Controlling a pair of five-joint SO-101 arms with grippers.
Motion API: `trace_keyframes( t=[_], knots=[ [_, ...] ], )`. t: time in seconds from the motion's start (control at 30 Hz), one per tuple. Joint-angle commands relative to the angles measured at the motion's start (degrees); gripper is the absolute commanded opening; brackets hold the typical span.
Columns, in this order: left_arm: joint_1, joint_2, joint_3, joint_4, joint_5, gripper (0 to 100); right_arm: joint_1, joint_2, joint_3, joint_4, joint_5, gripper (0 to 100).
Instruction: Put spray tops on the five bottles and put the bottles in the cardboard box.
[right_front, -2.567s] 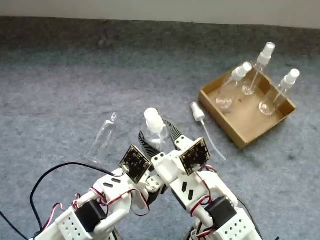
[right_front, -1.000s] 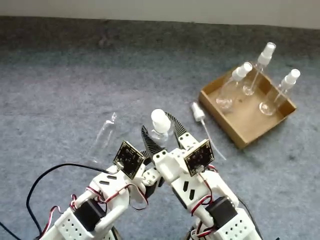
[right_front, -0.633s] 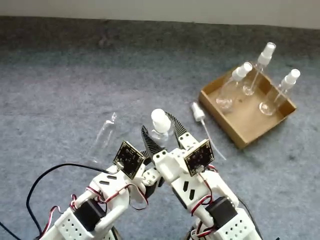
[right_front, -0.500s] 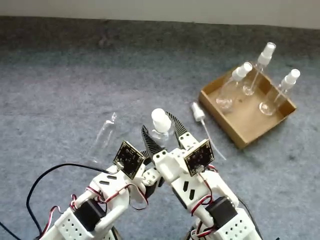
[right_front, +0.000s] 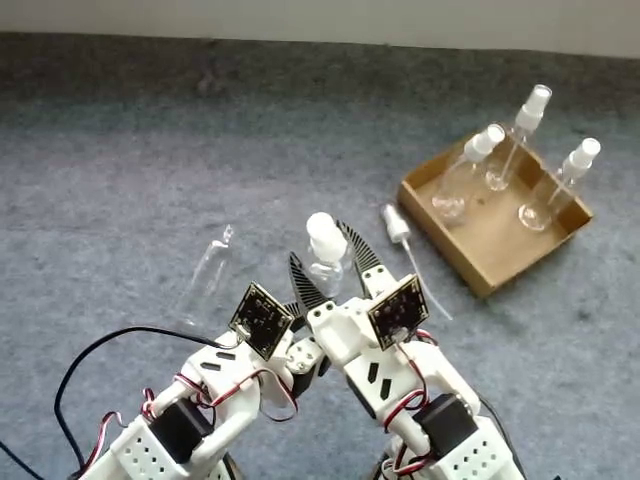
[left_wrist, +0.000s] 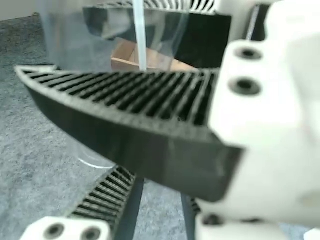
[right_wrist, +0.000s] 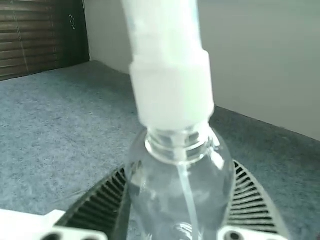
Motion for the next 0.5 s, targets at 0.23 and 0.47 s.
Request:
trace_keyframes(
  t=[0.23,0.47],
  knots=[
    [-13.05,-0.75,1.19,-6.68,0.53,4,-1.19,-0.13,0.75,3.21,-0.18,21.0],
    [-13.14,-0.75,1.19,-6.68,0.44,4,-1.1,-0.13,0.75,3.3,-0.18,20.9]
  ],
)
